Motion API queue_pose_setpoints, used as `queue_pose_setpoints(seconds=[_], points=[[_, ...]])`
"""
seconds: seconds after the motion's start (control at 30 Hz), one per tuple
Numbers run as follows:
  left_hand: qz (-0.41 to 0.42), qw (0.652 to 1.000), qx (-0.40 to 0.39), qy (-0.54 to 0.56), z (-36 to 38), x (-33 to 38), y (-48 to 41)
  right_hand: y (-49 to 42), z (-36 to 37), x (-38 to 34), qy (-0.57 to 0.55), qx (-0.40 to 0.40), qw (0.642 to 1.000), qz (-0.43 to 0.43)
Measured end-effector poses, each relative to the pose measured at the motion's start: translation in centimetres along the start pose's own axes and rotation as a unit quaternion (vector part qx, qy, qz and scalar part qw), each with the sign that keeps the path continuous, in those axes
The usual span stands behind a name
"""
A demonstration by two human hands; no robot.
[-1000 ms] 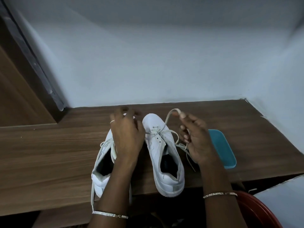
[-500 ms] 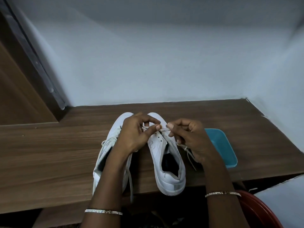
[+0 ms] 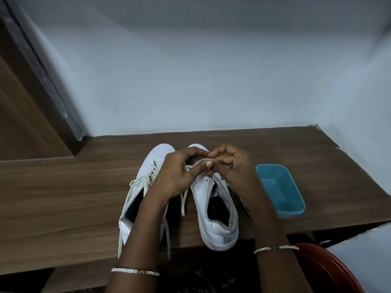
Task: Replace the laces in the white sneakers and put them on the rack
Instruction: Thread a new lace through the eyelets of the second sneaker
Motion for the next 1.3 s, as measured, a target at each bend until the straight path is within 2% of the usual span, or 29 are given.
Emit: queue_pose_setpoints(seconds=[0.13,0.3,0.47,0.57,0.7,0.83,0.97,1.17,1.3], points=[[-0.008,1.000,-0.002,-0.003,0.3,0.3,-0.1,-0.3,-0.2,0.2,0.057,0.035,0.997,-0.029],[-0.029,0.999,0.020,-0.035,-0.3,-0.2,0.0,-0.2,0.3,0.2,0.105,0.026,0.993,-0.053],[-0.072,0.989,0.097,-0.089,-1.6,-1.9,0.1,-0.4,-1.7,1.0,0.160,0.085,0.983,-0.007],[-0.101,0.981,0.136,-0.100,-2.2,-2.8,0.2,-0.1,-1.6,1.2,0.221,0.016,0.975,0.033],[-0.126,0.976,0.130,-0.118,-1.4,-2.6,0.3,0.1,-0.9,1.5,0.286,-0.042,0.955,0.067],[-0.134,0.971,0.129,-0.152,-1.3,-2.3,0.4,0.1,-1.5,1.5,0.324,0.009,0.943,0.071],[-0.139,0.969,0.127,-0.158,-1.4,-2.6,0.5,0.1,-1.5,1.2,0.395,0.032,0.917,0.052],[-0.153,0.962,0.150,-0.171,-1.8,-2.5,0.7,0.1,-2.0,1.1,0.418,0.050,0.906,0.039],[-0.149,0.964,0.119,-0.185,-0.8,-2.6,0.6,-0.1,-1.5,1.8,0.363,0.019,0.931,0.016]])
Point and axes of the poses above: each hand's wrist, its own y-axis away from the middle knuckle, its own z-axis out of the palm, x = y × z, the point moved 6 cm from there along -y, towards the middle knuckle, and after that the axes turned 1 degree about -y, right-handed, at the moved point
